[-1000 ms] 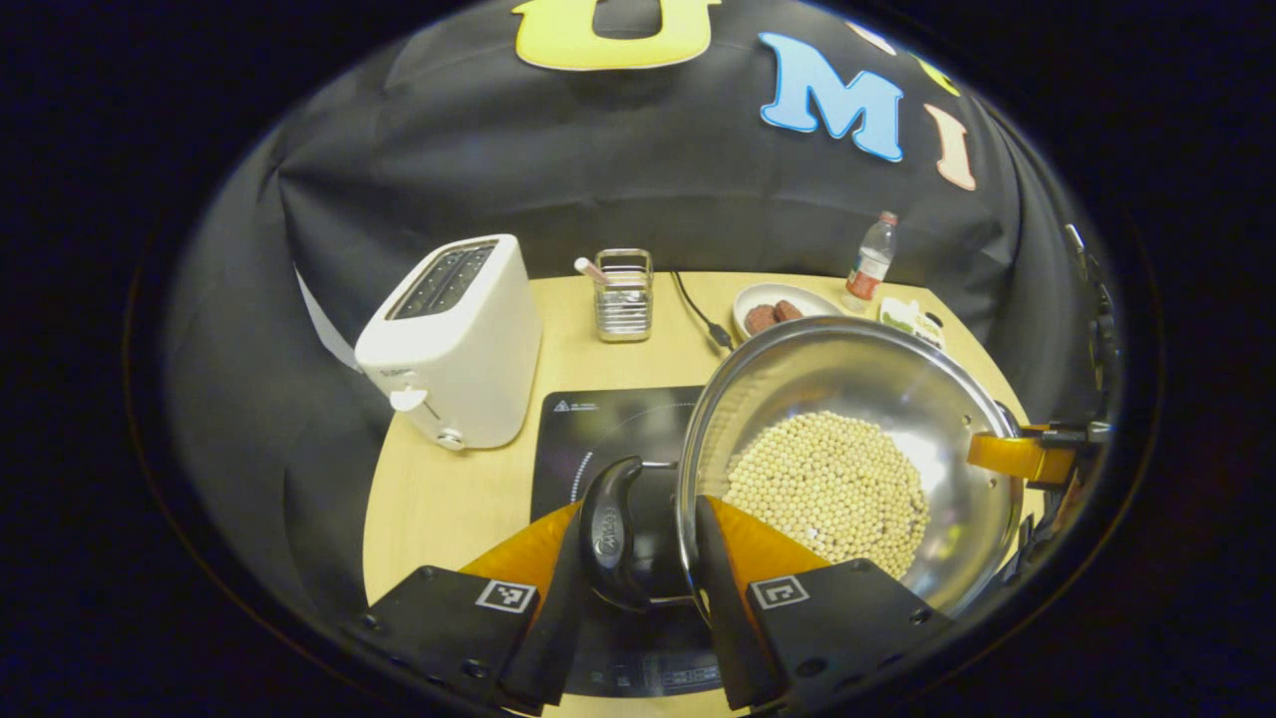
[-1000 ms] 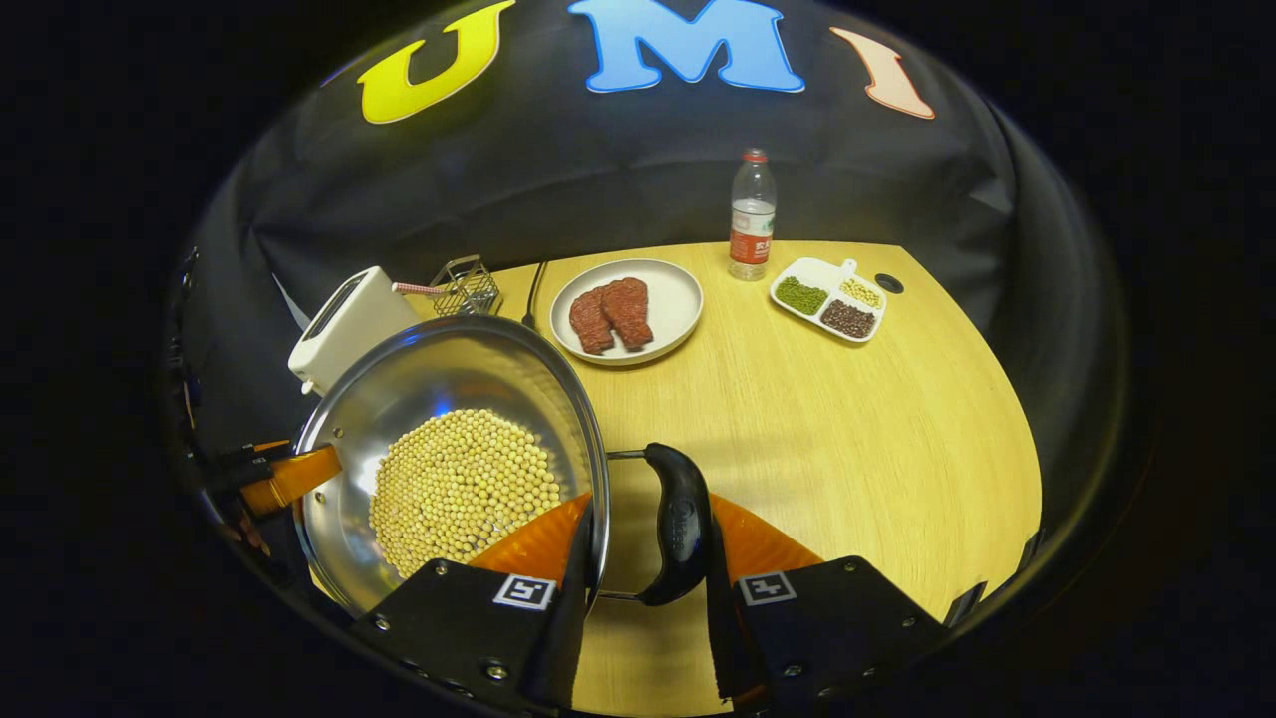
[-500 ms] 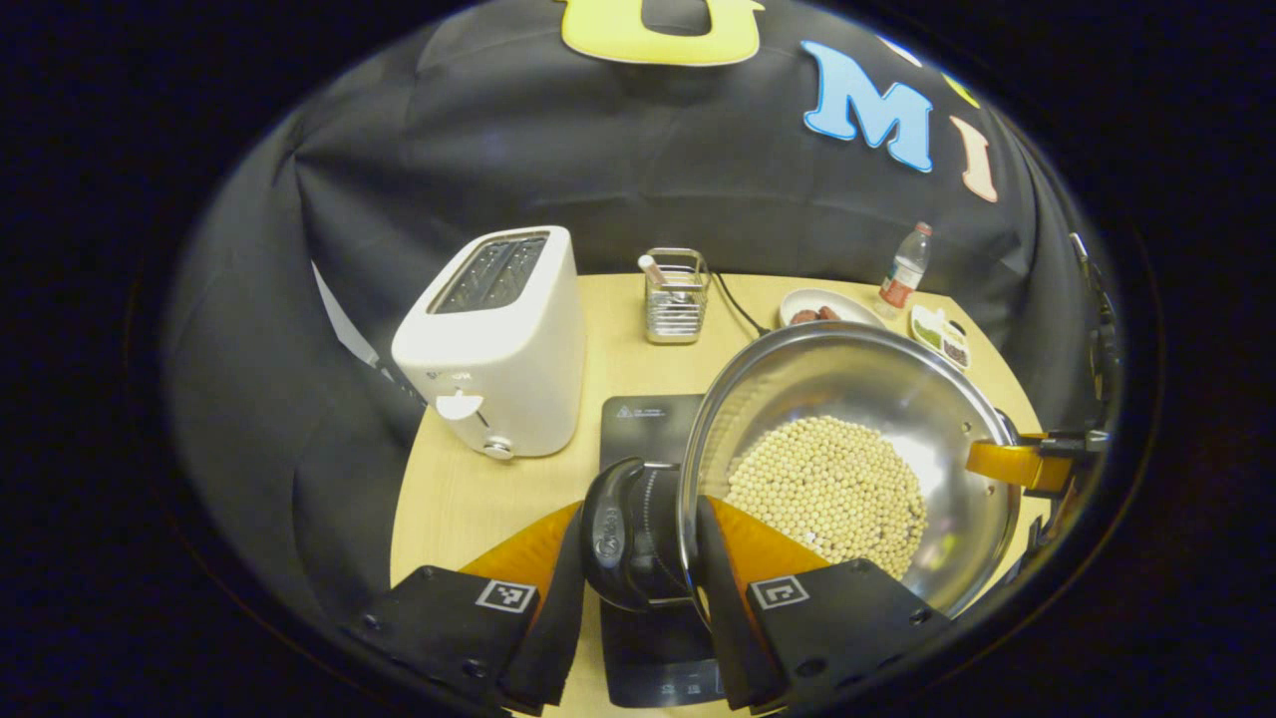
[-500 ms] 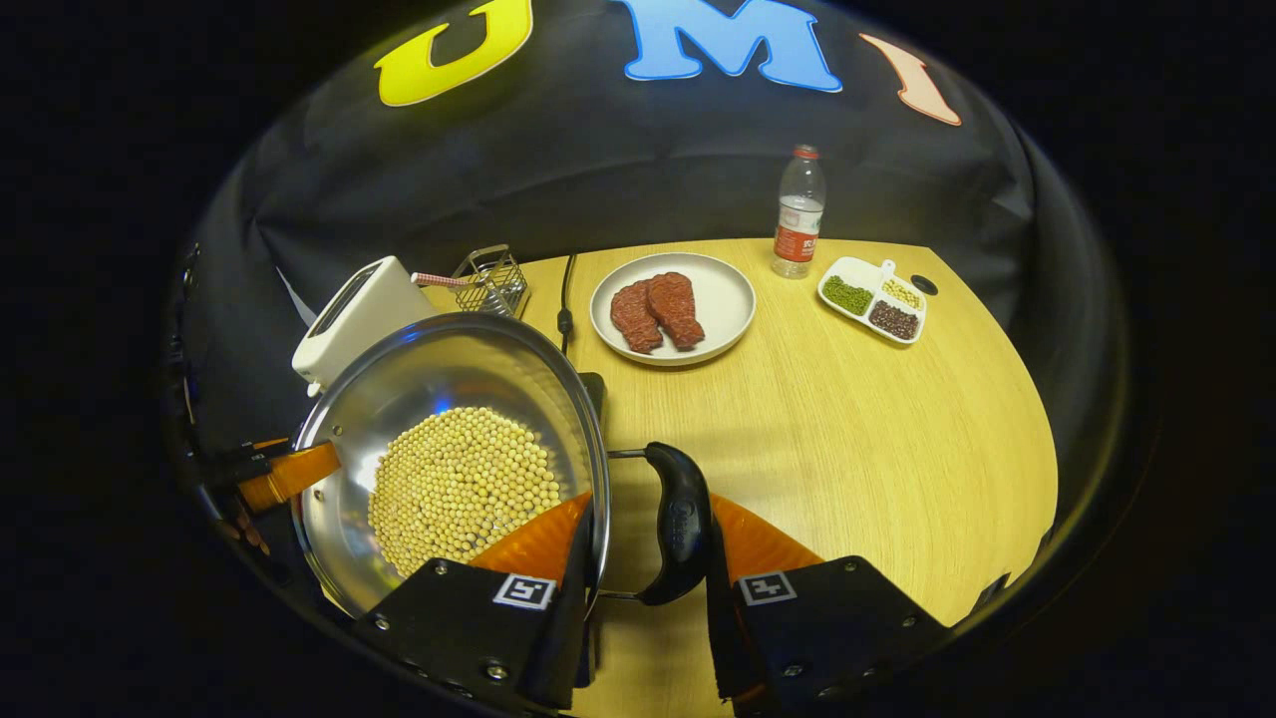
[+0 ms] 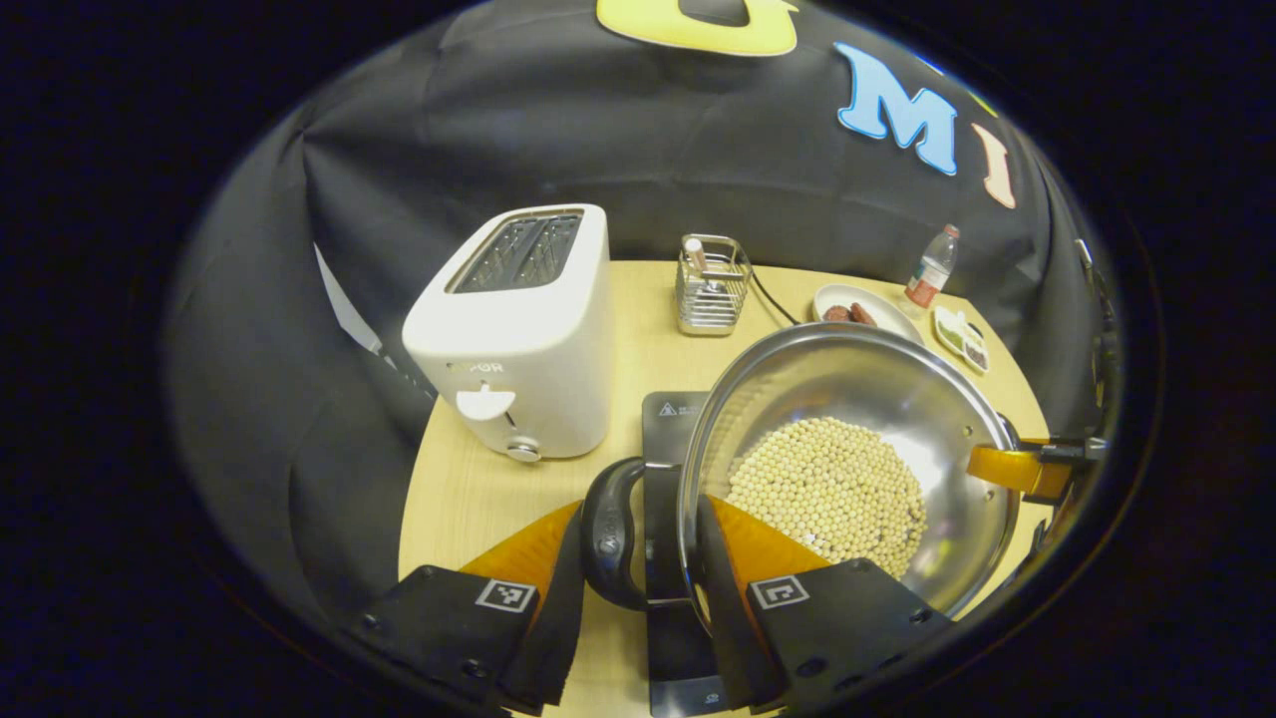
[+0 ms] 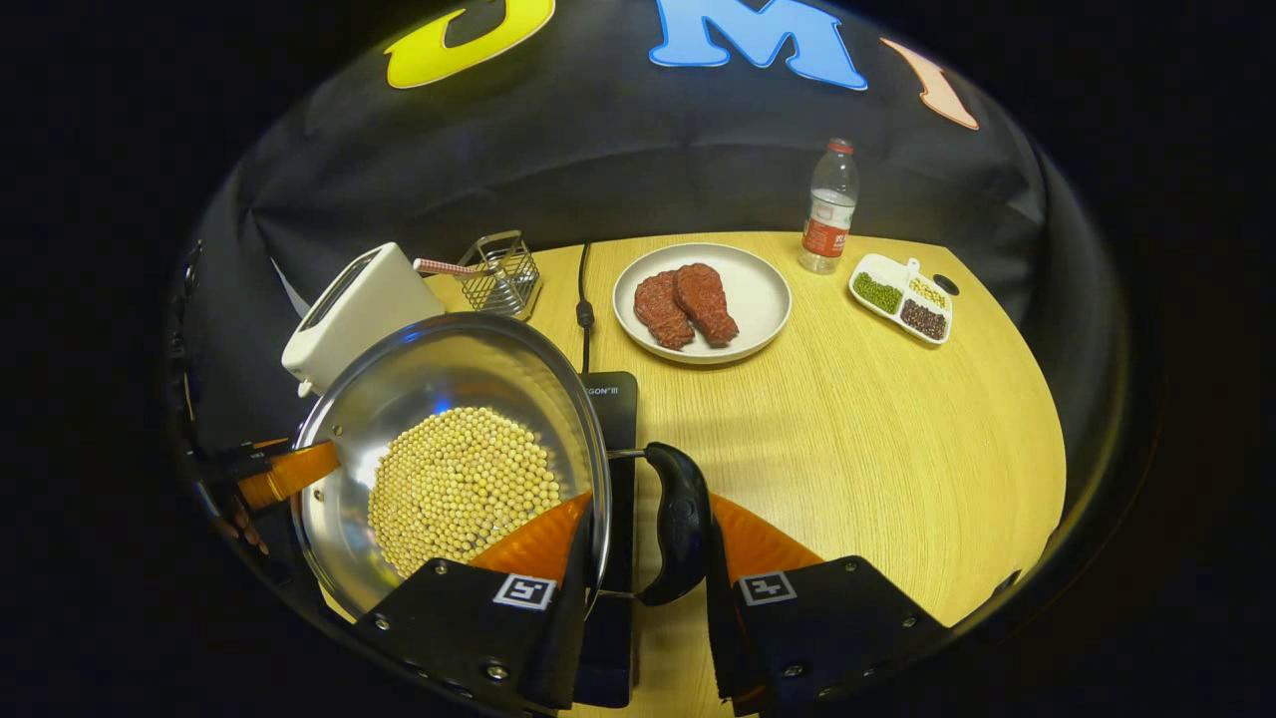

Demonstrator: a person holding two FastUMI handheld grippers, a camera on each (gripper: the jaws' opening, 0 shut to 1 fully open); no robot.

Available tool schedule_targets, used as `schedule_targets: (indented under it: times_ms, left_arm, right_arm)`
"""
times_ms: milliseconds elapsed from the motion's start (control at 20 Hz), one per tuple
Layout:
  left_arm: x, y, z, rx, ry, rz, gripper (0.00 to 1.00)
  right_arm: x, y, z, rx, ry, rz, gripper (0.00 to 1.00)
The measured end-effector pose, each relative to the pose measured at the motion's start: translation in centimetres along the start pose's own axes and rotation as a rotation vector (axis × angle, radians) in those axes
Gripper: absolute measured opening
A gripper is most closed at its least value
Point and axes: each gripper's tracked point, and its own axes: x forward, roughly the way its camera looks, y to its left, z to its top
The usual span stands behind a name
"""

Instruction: First push the handle of the pot to place it horizontally, then grasp the pot with both hands and set it on the induction cooktop.

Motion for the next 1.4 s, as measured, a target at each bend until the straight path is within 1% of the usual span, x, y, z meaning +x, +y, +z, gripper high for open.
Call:
schedule_targets:
  times_ms: [50, 100, 200, 350, 400, 450, 500, 550, 650, 700, 800, 900, 950, 1000, 1050, 1100, 1150, 1250, 1300, 1350, 1400]
  left_arm:
    - [0.1, -0.1, 0.0, 0.001, 0.001, -0.001, 0.6]
    - [0.3, -0.1, -0.1, 0.001, 0.003, -0.003, 0.64]
    - [0.5, -0.1, -0.2, -0.003, 0.007, -0.008, 0.64]
    - [0.0, 0.3, 0.0, -0.005, -0.018, -0.006, 0.64]
    - [0.1, 0.3, 0.2, 0.008, -0.026, -0.001, 0.67]
    - [0.1, 0.2, 0.3, 0.015, -0.031, 0.001, 0.64]
    - [0.1, 0.2, 0.4, 0.01, -0.037, 0.0, 0.64]
    - [0.2, 0.3, 0.4, 0.003, -0.043, 0.0, 0.67]
    - [-0.2, 0.4, 0.4, 0.004, -0.057, 0.007, 0.63]
    - [-0.5, 0.6, 0.5, 0.0, -0.062, 0.009, 0.63]
    - [-1.5, 1.5, 1.6, -0.019, -0.115, 0.032, 0.67]
    - [-3.5, 2.1, 2.8, -0.053, -0.18, 0.054, 0.87]
    - [-4.7, 2.4, 3.4, -0.076, -0.205, 0.058, 0.93]
    - [-6.0, 2.6, 3.9, -0.097, -0.23, 0.062, 0.94]
    - [-7.4, 2.6, 4.4, -0.113, -0.257, 0.065, 0.93]
    - [-8.6, 2.2, 4.9, -0.127, -0.28, 0.064, 0.93]
    - [-10.0, 1.5, 5.2, -0.133, -0.301, 0.062, 0.95]
    - [-12.7, -0.5, 6.2, -0.133, -0.349, 0.056, 0.93]
    - [-13.9, -2.0, 6.7, -0.121, -0.374, 0.048, 0.93]
    - [-15.2, -3.3, 7.3, -0.1, -0.4, 0.053, 0.92]
    - [-16.3, -4.2, 8.0, -0.077, -0.435, 0.077, 0.93]
  right_arm:
    - [0.2, 0.0, -0.1, 0.002, 0.004, -0.002, 0.52]
    - [0.3, 0.0, -0.2, 0.006, 0.009, -0.005, 0.52]
    - [0.6, 0.0, -0.5, 0.003, 0.015, -0.013, 0.52]
    - [0.7, 0.1, -0.6, 0.011, 0.005, -0.019, 0.52]
    - [0.8, 0.2, -0.9, 0.027, 0.013, -0.018, 0.52]
    - [0.7, 0.2, -0.7, 0.035, 0.001, -0.018, 0.52]
    - [0.8, 0.1, -0.8, 0.029, 0.008, -0.022, 0.53]
    - [0.7, 0.2, -0.7, 0.029, 0.005, -0.021, 0.53]
    - [0.7, 0.3, -0.6, 0.038, 0.003, -0.014, 0.52]
    - [0.8, 0.2, -0.7, 0.038, 0.003, -0.012, 0.52]
    - [0.7, 0.4, -0.7, 0.037, 0.003, 0.003, 0.55]
    - [-0.2, 0.3, 0.5, 0.025, -0.044, 0.02, 0.63]
    - [-1.0, 0.0, 1.3, 0.009, -0.077, 0.022, 0.74]
    - [-2.1, -0.3, 2.1, -0.006, -0.111, 0.02, 0.79]
    - [-3.0, -0.5, 2.9, -0.016, -0.145, 0.027, 0.87]
    - [-4.1, -0.7, 3.5, -0.024, -0.176, 0.03, 0.89]
    - [-5.2, -1.1, 4.2, -0.036, -0.207, 0.032, 0.9]
    - [-7.4, -1.8, 5.3, -0.057, -0.262, 0.036, 0.93]
    - [-8.7, -2.1, 5.7, -0.063, -0.288, 0.044, 0.93]
    - [-10.1, -2.5, 6.4, -0.065, -0.322, 0.05, 0.93]
    - [-11.6, -3.1, 7.4, -0.071, -0.368, 0.05, 0.93]
